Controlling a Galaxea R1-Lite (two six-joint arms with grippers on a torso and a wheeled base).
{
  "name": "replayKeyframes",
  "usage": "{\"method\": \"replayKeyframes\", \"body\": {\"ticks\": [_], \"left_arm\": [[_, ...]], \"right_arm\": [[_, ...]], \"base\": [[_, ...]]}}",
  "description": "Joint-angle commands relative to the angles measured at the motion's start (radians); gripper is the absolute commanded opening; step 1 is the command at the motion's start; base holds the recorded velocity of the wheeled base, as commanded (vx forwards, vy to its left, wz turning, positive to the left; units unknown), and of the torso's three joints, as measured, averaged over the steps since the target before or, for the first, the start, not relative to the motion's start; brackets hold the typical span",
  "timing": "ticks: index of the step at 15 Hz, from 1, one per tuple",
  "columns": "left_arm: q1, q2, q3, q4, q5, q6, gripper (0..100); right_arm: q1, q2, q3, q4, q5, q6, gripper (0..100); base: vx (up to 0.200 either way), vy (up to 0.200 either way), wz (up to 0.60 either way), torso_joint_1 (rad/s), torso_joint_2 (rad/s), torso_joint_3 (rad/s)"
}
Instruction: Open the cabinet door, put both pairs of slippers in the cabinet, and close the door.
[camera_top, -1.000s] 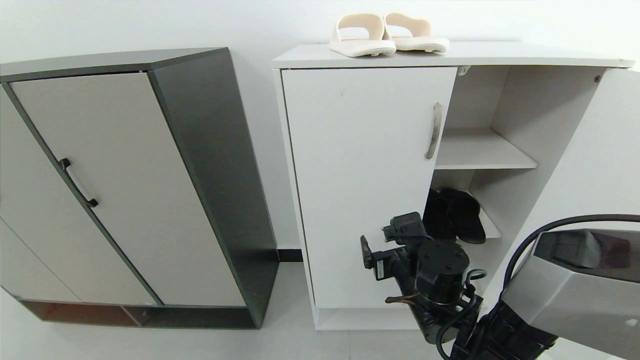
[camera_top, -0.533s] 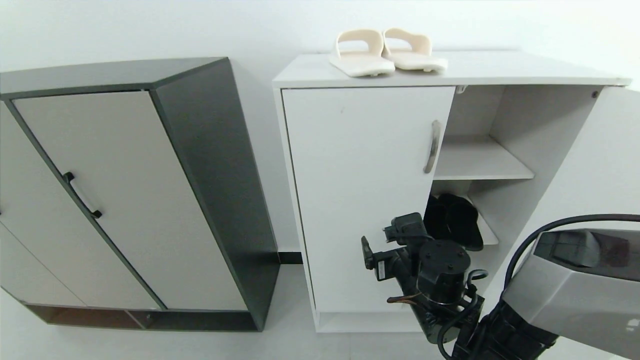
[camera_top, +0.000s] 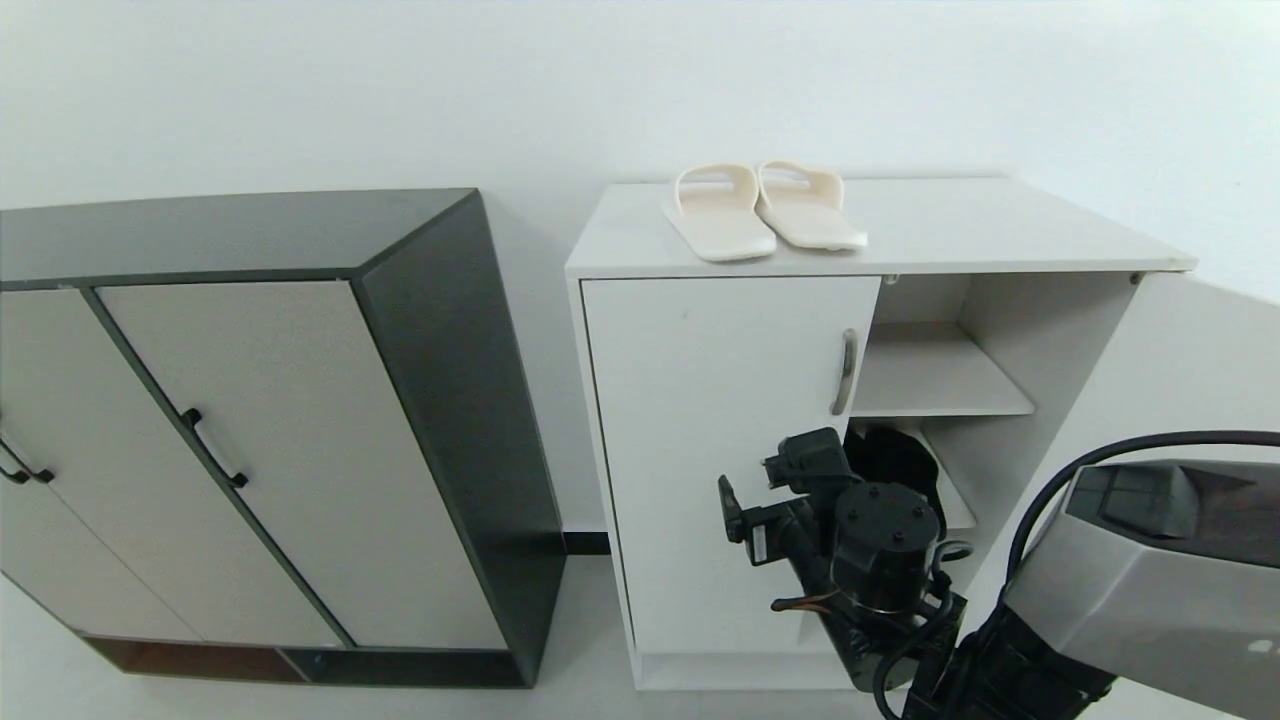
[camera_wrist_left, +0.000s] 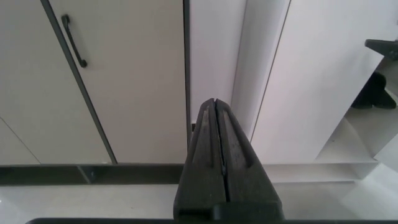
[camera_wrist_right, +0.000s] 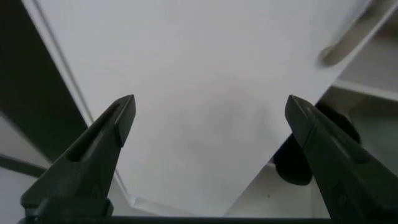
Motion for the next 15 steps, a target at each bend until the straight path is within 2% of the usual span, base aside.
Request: {"method": "replayKeyframes", "body": {"ticks": [1,15], "left_arm": [[-0.001,0.001,0.000,0.000,0.000,0.000,0],[-0.001,0.001,0.000,0.000,0.000,0.000,0]], "right_arm": [[0.001,-0.001,0.000,0.000,0.000,-0.001,100],[0.013,-0.027,0.019,0.001,0.002,-0.001,100]], "base": [[0.000,0.000,0.00,0.149,-0.47,-0.330],[0.000,0.000,0.00,0.199,-0.51,-0.316]]}}
